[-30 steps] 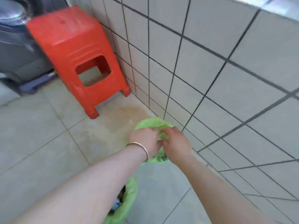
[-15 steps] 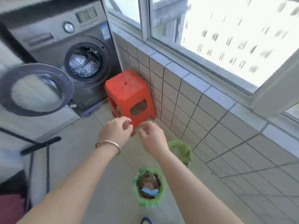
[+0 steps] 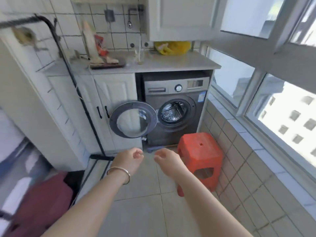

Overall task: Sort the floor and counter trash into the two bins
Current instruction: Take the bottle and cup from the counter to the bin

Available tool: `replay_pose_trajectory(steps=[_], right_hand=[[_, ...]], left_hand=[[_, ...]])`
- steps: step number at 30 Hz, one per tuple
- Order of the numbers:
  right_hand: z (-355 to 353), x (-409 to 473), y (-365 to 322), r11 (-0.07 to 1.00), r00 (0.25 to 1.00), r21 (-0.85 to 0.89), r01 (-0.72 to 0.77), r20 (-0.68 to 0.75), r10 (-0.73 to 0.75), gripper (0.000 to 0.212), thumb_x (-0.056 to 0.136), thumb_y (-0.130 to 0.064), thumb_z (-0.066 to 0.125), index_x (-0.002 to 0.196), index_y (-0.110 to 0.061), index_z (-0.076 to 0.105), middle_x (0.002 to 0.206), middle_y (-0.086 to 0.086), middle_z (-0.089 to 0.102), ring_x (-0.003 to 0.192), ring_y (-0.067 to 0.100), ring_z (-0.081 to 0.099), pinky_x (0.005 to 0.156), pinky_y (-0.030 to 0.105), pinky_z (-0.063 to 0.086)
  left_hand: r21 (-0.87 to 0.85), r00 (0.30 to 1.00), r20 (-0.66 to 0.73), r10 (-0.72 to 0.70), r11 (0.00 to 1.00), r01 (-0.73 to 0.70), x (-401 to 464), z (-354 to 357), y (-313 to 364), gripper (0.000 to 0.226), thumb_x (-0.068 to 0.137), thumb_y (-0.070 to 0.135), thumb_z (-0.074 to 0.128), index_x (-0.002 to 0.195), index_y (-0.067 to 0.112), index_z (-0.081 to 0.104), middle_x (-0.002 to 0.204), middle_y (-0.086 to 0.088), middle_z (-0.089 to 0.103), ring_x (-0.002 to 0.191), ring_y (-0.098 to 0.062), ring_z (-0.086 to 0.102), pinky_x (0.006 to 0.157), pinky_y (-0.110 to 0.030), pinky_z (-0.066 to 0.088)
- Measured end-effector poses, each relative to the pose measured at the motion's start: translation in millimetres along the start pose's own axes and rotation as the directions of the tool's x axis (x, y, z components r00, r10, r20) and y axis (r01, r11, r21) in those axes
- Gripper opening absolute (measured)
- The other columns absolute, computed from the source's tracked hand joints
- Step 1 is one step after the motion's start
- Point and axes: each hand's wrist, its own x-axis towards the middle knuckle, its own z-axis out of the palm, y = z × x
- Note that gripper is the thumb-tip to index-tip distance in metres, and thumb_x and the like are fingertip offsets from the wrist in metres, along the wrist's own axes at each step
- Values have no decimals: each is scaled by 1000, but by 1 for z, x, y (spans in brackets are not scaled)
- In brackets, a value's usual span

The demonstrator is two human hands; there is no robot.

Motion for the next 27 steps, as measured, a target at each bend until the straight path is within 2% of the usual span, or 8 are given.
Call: replay_pose_trajectory(steps=[4, 7, 10, 11, 14, 18, 21, 27], right_hand=[[28, 57, -62, 998, 998, 25, 59, 36, -60, 29, 85, -29, 53, 112, -24, 65, 113, 4, 68, 89, 16, 56, 73, 25, 46], [49, 102, -111, 996, 995, 42, 80, 51, -82, 30, 87, -30, 53, 114, -23, 64, 116, 3, 66, 88, 17, 56, 69, 24, 43], [67, 147, -150, 995, 994, 40, 92, 58, -94, 31, 89, -30, 52, 117, -23, 61, 116, 4, 65, 90, 20, 58, 61, 25, 46], [71, 162, -160, 995, 994, 34, 97, 43, -98, 30, 89, -30, 51, 117, -23, 61, 115, 5, 65, 93, 22, 59, 62, 25, 47], [77, 206, -183, 996, 996, -14, 91, 6, -91, 31, 90, -30, 50, 117, -22, 62, 119, 4, 65, 108, 22, 59, 80, 26, 45], [77, 274, -206, 997, 998, -37, 69, -4, -69, 30, 91, -28, 49, 116, -21, 63, 117, 6, 67, 108, 24, 61, 90, 31, 49], [65, 332, -221, 994, 995, -77, 76, -61, -81, 28, 90, -26, 47, 110, -18, 65, 112, 5, 68, 104, 25, 60, 87, 32, 47], [28, 454, -250, 997, 993, -51, 66, -91, -70, 30, 89, -20, 45, 109, -13, 66, 106, 6, 69, 91, 24, 61, 77, 29, 49]], left_hand=[[-24, 998, -62, 3, 1000, -4, 50, -50, -28, 18, 84, 35, 54, 98, 33, 66, 103, 10, 71, 98, -17, 65, 91, -33, 52], [-39, 998, -66, 7, 999, -10, 93, -93, -44, 21, 86, 36, 55, 104, 30, 65, 105, 10, 69, 100, -15, 64, 92, -31, 51], [-31, 996, -78, 39, 999, -41, 145, -130, -54, 21, 87, 35, 55, 105, 30, 65, 109, 9, 69, 102, -14, 63, 93, -30, 50], [-38, 995, -94, 43, 998, -47, 163, -139, -57, 21, 86, 34, 56, 105, 31, 65, 109, 9, 69, 102, -14, 63, 93, -30, 50], [-55, 994, -99, 46, 997, -52, 209, -156, -65, 19, 86, 33, 54, 101, 31, 66, 107, 6, 70, 99, -16, 63, 92, -32, 50], [-86, 994, -99, 49, 995, -57, 276, -170, -64, 21, 88, 31, 53, 104, 27, 66, 109, 6, 69, 102, -15, 62, 94, -31, 49], [-100, 991, -121, 57, 993, -69, 333, -176, -53, 22, 88, 29, 54, 106, 24, 66, 110, 6, 68, 103, -14, 62, 93, -26, 47], [-79, 987, -150, 59, 994, -72, 456, -189, -20, 21, 87, 31, 53, 104, 27, 66, 109, 6, 69, 100, -16, 63, 92, -31, 50]])
